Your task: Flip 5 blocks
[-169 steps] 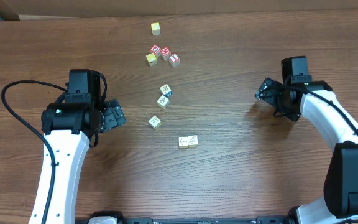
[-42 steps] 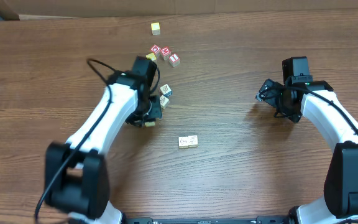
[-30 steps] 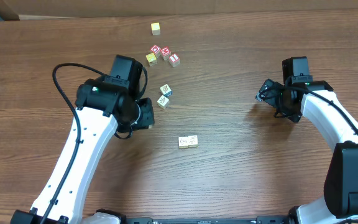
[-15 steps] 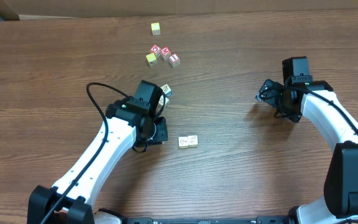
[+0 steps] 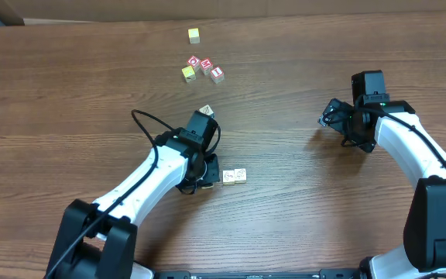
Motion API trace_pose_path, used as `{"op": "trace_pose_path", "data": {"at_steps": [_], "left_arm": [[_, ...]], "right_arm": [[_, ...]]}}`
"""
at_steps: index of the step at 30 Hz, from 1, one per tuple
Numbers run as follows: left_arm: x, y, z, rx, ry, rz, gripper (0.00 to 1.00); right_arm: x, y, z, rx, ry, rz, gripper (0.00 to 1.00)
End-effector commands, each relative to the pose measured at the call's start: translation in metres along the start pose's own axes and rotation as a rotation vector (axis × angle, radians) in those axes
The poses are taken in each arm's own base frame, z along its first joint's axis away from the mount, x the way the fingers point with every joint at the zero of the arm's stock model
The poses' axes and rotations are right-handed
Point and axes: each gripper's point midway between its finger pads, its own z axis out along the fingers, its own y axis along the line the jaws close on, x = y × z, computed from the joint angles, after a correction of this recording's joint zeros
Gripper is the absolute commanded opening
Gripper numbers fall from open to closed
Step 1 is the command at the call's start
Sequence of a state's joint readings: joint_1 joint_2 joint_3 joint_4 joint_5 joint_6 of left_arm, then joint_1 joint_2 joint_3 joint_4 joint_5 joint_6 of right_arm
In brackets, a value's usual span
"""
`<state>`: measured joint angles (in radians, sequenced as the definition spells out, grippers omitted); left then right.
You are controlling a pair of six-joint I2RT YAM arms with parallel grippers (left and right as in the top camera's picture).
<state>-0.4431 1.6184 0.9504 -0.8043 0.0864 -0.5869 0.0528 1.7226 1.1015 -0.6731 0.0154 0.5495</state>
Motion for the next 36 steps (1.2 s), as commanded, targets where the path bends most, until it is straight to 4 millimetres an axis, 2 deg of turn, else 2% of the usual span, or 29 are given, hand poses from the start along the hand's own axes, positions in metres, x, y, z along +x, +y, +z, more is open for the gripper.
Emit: {"op": "trace_pose_path", "data": {"at_steps": [1,8,21,27,36], "left_arm": [[0.004,-0.001,0.008,-0.007,0.023,-0.024,0.12],[0.000,-0.003,0.018,-0.005,0.022,-0.022,0.12],[-0.003,-0.004,0.015,-0.002,0.016,-0.015,0.30],[-0.009,-0.009,0.005,0.001,0.008,-0.013,0.31],[-0.031,-0.020,-0.022,0.000,-0.043,0.016,0.31]], "right_arm": [[-0.010,0.003,-0.009,-0.011,-0.041,0.002,1.00],[-0.010,0.003,-0.009,-0.011,-0.041,0.002,1.00],[-0.010,0.003,-0.009,-0.011,-0.041,0.002,1.00],[-0.010,0.003,-0.009,-0.011,-0.041,0.002,1.00],[-0.010,0.003,-0.009,-0.011,-0.041,0.002,1.00]]}}
